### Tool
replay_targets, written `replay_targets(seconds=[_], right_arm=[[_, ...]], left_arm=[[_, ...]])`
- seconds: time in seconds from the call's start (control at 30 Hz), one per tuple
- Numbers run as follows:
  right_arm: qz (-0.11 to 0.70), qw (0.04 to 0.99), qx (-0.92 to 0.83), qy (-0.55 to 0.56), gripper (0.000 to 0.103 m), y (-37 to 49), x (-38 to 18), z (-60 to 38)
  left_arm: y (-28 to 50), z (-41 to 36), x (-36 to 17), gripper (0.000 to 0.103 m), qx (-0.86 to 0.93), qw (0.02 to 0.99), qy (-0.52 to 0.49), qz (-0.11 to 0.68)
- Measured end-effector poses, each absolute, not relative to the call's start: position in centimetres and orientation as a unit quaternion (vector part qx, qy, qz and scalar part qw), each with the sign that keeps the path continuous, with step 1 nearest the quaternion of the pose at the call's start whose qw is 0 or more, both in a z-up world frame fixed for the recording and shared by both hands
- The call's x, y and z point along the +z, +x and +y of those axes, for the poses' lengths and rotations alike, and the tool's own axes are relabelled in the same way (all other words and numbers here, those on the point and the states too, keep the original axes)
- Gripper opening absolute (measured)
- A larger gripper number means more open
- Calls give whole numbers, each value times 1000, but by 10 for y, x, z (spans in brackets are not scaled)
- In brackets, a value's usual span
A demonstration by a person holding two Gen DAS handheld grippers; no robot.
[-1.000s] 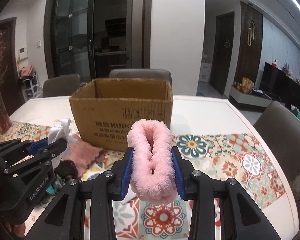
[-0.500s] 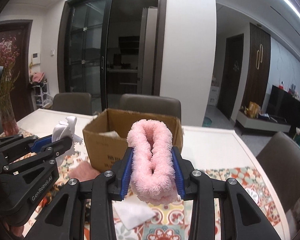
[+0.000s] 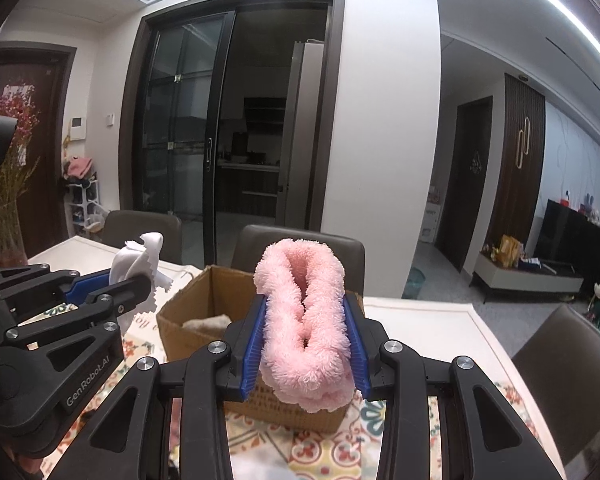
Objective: Organize soft objects
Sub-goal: 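Lift the white cloth and pink headband and carry them over the box, then open both tools to drop the cloth and headband into the box, withdraw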
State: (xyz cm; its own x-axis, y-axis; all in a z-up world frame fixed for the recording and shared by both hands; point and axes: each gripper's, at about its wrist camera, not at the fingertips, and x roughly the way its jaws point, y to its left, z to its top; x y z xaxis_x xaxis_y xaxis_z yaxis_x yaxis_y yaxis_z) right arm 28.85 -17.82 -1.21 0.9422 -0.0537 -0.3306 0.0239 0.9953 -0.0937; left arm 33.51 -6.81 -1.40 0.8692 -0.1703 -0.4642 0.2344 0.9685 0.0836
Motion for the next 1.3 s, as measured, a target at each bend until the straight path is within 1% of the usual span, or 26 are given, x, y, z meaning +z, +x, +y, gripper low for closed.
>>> replay_targets(seconds=[0.23,0.53,0.83,1.13,1.2,1.23,1.27,1.3], right_arm=[[162,986,-15,-49,38,315,-11,-179],[171,984,-3,-55,38,348,-21,-186],[219,975,15,-22,38,387,-39,-203],[259,965,15,-19,38,416,-56,-210],[269,963,17,-15,40,420,-60,-211],[272,962,18,-15,43,420,-62,-213],[276,961,19,-14,50,420,-64,-214],[281,959,21,-13,55,422,-65,-214]], left_arm=[[362,-74,-14,15,-108,965,68,231],[399,-82,-23,15,-111,962,69,239],[429,-92,-38,15,-121,954,71,263],[453,-99,-59,15,-122,943,83,300],[455,-101,-62,19,-124,940,86,305],[456,-101,-63,22,-123,940,88,307],[456,-102,-65,27,-121,939,91,309],[456,-102,-65,31,-121,938,92,311]])
